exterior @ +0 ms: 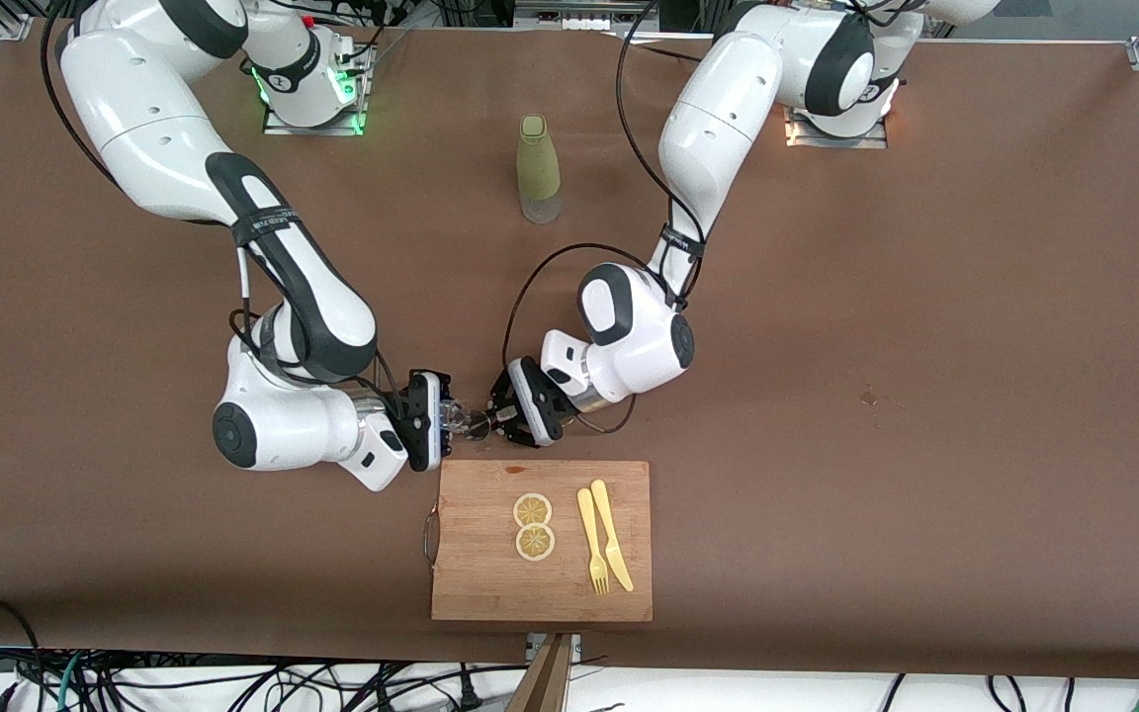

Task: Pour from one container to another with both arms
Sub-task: 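Tilt the glass cup with the right gripper, pouring into the jigger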

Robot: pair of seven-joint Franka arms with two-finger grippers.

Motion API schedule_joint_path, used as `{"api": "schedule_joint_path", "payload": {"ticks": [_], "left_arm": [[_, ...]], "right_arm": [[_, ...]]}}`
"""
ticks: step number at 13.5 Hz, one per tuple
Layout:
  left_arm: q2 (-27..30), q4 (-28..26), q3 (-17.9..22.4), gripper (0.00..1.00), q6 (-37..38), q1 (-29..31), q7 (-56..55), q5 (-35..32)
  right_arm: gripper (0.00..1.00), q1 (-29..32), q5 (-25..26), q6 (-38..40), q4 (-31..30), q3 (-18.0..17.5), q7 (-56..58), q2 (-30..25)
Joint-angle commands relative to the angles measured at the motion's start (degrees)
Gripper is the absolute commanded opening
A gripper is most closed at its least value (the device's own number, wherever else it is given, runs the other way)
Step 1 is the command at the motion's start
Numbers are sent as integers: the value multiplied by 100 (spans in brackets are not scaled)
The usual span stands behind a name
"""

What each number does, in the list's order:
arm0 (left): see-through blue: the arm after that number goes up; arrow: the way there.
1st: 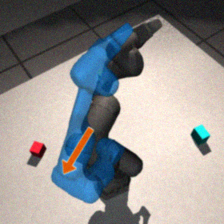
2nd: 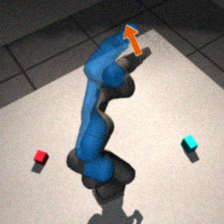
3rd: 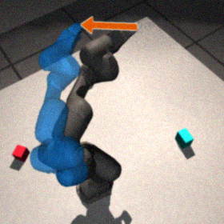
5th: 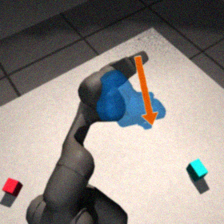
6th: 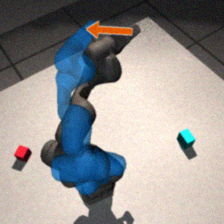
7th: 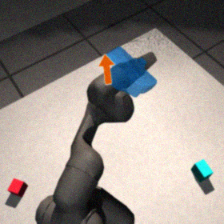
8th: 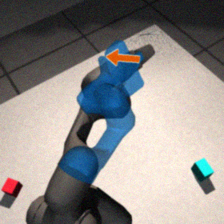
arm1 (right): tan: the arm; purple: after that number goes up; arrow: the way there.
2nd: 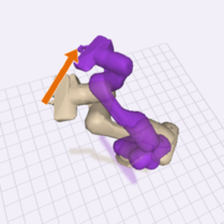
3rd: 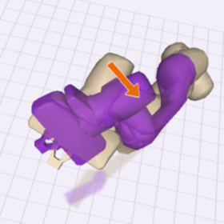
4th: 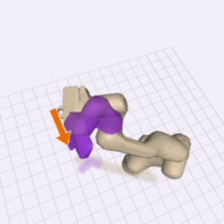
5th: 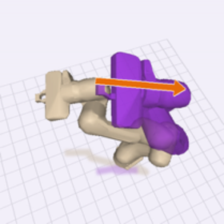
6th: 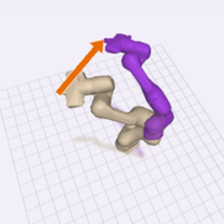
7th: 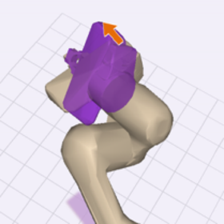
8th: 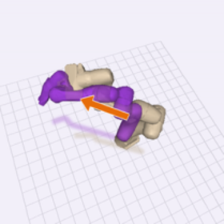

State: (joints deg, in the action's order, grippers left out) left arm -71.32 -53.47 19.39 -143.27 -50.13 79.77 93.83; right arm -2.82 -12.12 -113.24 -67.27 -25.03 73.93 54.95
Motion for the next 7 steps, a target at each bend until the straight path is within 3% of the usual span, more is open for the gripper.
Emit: {"api": "schedule_joint_path", "payload": {"ticks": [1, 7], "left_arm": [[-163, 267, 127, 0, -69, -50, -58, 198], [-163, 267, 127, 0, -69, -50, -58, 206]], "right_arm": [[21, 10, 236, 127, 73, -63, -142, -28], [21, -8, 351, 250, 73, -63, -151, -80]]}}
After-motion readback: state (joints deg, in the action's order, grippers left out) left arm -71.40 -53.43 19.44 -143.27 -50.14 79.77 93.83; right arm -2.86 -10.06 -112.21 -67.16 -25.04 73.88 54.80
